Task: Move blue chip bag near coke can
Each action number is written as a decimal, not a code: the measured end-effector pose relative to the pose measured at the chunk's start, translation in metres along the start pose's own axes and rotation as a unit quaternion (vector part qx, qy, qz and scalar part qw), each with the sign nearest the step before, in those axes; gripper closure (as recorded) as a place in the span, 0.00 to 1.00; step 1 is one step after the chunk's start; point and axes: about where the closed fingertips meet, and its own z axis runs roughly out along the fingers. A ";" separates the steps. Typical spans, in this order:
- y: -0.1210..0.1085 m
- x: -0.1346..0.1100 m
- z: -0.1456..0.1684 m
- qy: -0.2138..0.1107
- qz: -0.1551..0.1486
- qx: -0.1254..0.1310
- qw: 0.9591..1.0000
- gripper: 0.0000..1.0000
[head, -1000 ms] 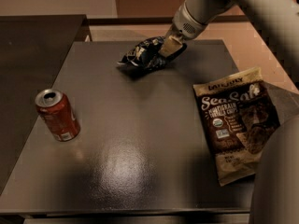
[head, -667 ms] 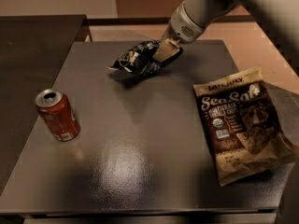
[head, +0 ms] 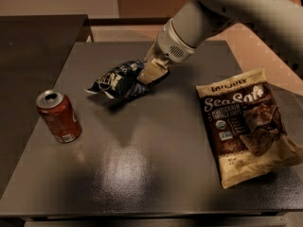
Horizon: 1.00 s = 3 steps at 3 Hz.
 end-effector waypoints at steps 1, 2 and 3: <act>0.030 -0.007 0.012 0.001 -0.008 -0.012 1.000 1.00; 0.048 -0.008 0.019 0.004 -0.009 -0.013 1.000 0.81; 0.058 -0.002 0.030 0.011 -0.010 -0.013 1.000 0.58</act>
Offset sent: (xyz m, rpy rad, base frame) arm -0.0622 0.0301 -0.0235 -0.0177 0.0123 0.0261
